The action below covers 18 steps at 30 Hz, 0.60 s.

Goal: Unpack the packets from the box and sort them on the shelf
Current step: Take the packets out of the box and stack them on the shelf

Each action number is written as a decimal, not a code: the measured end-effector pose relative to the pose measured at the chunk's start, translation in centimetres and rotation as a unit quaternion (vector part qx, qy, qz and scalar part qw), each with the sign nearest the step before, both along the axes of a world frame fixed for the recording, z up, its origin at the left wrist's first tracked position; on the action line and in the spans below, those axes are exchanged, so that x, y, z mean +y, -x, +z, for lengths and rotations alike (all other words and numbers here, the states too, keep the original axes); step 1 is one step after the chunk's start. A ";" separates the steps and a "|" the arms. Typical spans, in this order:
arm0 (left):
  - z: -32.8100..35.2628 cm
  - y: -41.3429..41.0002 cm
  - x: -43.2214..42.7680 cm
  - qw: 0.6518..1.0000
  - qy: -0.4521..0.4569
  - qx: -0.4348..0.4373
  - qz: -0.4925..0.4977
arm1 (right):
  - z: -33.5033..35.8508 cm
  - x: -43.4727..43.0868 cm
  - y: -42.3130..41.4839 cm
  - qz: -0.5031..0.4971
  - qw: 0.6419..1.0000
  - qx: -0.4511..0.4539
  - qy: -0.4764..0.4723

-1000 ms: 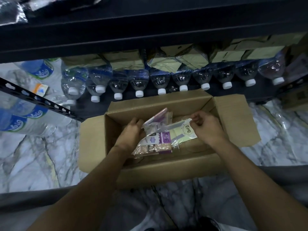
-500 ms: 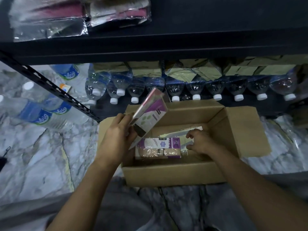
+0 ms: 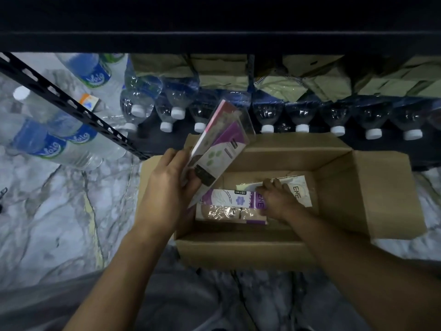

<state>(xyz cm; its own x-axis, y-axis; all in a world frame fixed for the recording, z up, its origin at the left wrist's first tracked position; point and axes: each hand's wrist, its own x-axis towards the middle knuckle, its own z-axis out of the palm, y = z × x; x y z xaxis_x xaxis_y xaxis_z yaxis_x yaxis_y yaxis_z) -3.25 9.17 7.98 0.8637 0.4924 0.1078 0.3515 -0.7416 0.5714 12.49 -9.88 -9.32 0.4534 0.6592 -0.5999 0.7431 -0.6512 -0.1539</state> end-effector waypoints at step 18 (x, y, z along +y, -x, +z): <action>0.3 -0.5 -0.1 1.000 0.001 -0.010 -0.010 | 2.3 -2.7 -4.6 -0.070 0.990 -0.108 0.049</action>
<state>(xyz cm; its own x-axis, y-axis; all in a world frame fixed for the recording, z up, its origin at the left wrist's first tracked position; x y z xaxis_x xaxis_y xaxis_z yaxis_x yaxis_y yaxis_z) -2.73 9.04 8.24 0.8705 0.4762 0.1241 0.3256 -0.7463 0.5805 17.09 -12.56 -7.03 0.6612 0.5241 -0.5368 0.6532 -0.7541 0.0683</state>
